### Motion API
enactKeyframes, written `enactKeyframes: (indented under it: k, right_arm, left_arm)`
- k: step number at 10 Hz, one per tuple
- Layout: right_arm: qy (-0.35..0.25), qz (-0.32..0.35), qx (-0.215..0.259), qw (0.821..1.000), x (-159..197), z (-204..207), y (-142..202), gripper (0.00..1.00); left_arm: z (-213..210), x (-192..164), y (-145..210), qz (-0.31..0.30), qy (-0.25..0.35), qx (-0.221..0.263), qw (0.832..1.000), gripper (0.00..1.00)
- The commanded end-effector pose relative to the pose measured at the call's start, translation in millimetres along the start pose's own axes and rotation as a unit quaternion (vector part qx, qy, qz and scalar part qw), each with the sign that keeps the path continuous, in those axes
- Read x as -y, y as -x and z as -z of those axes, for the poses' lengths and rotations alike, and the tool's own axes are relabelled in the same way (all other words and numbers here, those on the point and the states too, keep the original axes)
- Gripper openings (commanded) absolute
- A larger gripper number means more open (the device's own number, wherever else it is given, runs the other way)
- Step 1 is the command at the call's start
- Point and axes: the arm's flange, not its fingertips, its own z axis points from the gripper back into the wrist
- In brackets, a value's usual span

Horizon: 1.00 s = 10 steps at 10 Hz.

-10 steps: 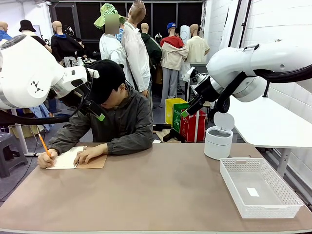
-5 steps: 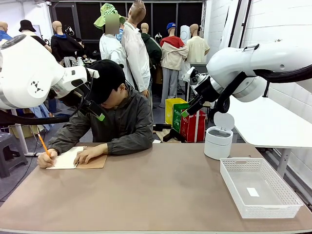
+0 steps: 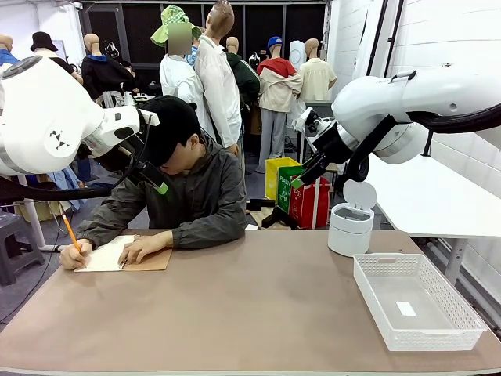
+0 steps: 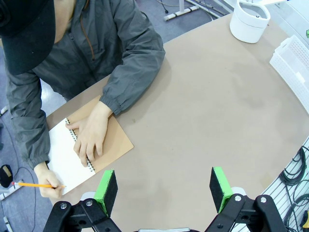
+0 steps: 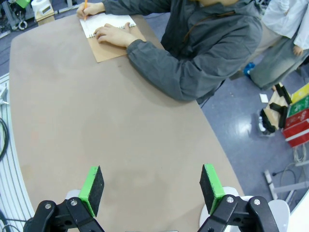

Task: Sort the paper based on its condition.
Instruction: If a person hands you a paper, place it in the Organizing basket , and if it's crumpled, put it in the Trash can.

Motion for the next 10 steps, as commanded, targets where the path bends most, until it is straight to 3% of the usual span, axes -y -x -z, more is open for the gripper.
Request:
enactKeyframes:
  k: [1,10]
  right_arm:
    - [0.001,0.004,0.000,1.000,-0.2,-0.8,-0.6,1.00]
    - [0.001,0.004,0.000,1.000,-0.2,-0.8,-0.6,1.00]
  left_arm:
    - [-1.2,-1.1,-0.8,-0.001,0.000,0.002,1.000,1.00]
    - [-1.2,-1.1,-0.8,-0.001,0.000,0.002,1.000,1.00]
